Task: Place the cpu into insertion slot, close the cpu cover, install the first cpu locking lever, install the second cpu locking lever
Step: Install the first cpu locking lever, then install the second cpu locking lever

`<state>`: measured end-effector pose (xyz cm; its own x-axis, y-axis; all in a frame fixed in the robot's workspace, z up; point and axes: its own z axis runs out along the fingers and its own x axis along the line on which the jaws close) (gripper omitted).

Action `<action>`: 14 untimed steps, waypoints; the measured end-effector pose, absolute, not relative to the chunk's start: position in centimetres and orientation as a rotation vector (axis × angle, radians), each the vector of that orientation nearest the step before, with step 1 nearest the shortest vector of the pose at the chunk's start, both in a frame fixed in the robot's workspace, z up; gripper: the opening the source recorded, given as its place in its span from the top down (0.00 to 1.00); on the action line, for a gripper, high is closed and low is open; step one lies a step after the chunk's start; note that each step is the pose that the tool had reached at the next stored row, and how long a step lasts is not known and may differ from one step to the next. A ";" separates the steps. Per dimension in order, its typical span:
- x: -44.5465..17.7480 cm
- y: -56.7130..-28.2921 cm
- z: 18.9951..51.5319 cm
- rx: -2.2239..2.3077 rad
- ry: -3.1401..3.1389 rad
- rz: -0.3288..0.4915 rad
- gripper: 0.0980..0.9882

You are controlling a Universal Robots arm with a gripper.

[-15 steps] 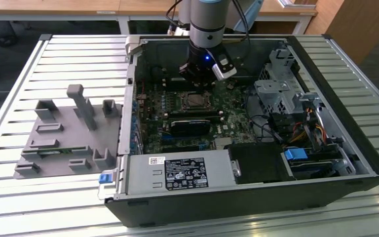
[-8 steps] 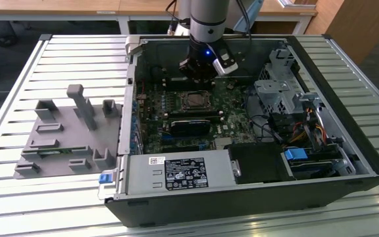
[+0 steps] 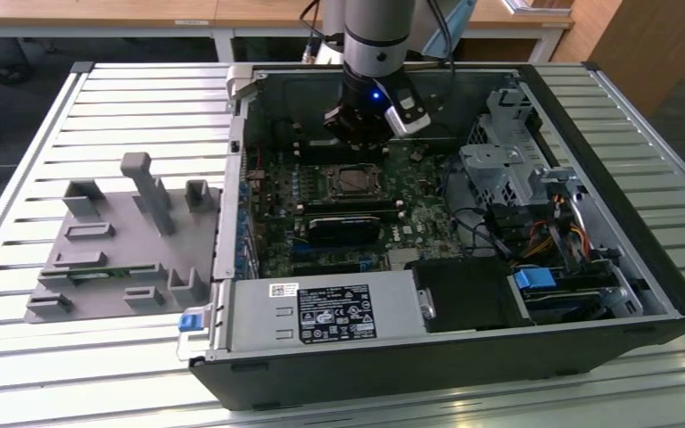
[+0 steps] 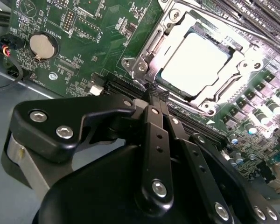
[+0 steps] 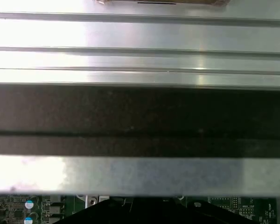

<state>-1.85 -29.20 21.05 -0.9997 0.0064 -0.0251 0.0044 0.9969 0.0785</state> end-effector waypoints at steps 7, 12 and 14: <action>-1.8 -29.4 21.0 0.008 3.114 0.122 0.99; -1.8 -29.5 21.1 0.008 3.114 0.122 0.99; -1.8 -29.6 21.1 0.008 3.114 0.122 0.99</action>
